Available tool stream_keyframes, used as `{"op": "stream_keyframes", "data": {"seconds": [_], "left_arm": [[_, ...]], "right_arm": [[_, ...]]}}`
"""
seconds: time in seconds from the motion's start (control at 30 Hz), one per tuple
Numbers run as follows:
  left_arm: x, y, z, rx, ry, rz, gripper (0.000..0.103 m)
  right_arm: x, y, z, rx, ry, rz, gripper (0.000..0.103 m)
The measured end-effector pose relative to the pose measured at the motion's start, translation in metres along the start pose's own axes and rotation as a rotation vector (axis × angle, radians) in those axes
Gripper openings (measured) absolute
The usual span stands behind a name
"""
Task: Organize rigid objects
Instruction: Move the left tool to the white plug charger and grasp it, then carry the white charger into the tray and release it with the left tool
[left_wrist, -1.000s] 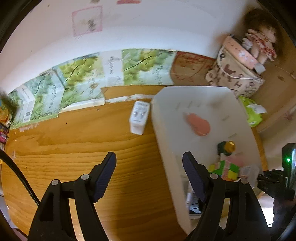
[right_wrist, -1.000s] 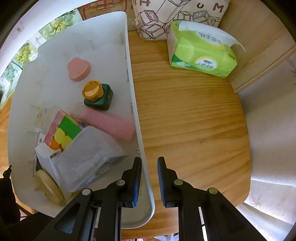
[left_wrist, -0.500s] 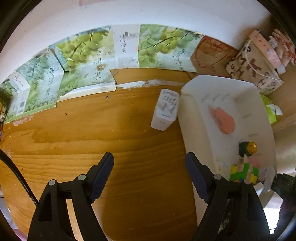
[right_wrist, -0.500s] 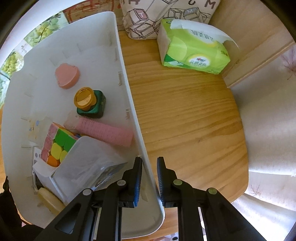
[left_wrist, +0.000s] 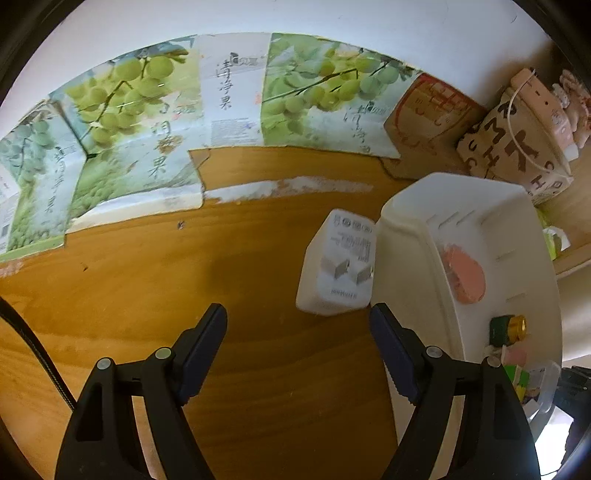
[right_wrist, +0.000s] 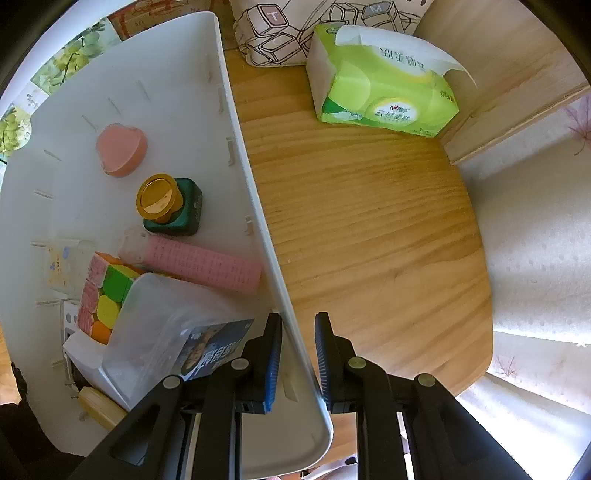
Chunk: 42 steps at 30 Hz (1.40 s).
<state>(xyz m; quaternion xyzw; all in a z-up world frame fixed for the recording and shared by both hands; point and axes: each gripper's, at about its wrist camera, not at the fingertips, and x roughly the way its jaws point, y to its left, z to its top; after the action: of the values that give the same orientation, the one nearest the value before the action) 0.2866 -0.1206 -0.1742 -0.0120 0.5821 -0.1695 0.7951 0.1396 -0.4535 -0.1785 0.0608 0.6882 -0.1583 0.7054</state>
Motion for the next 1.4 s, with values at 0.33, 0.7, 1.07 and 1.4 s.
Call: {"op": "stream_keyframes", "data": {"seconds": [0.33,0.7,1.07,1.4], "left_arm": [[0.009,0.001,0.011,-0.043,-0.045,-0.054,0.081],[0.002,-0.017,0.011,0.010,-0.075,-0.074,0.040],[-0.017,-0.007,-0.018,-0.045,-0.088,-0.016,0.036],[-0.057,-0.010,-0.062,-0.147,-0.133,0.016,0.035]], "right_arm": [[-0.001,0.001,0.002,0.007,0.014,-0.001,0.019],[0.000,-0.001,0.000,0.007,0.004,0.002,0.019],[-0.004,-0.004,-0.005,-0.024,-0.029,0.028,0.019],[-0.016,-0.010,-0.011,-0.085,-0.094,0.080,0.019]]}}
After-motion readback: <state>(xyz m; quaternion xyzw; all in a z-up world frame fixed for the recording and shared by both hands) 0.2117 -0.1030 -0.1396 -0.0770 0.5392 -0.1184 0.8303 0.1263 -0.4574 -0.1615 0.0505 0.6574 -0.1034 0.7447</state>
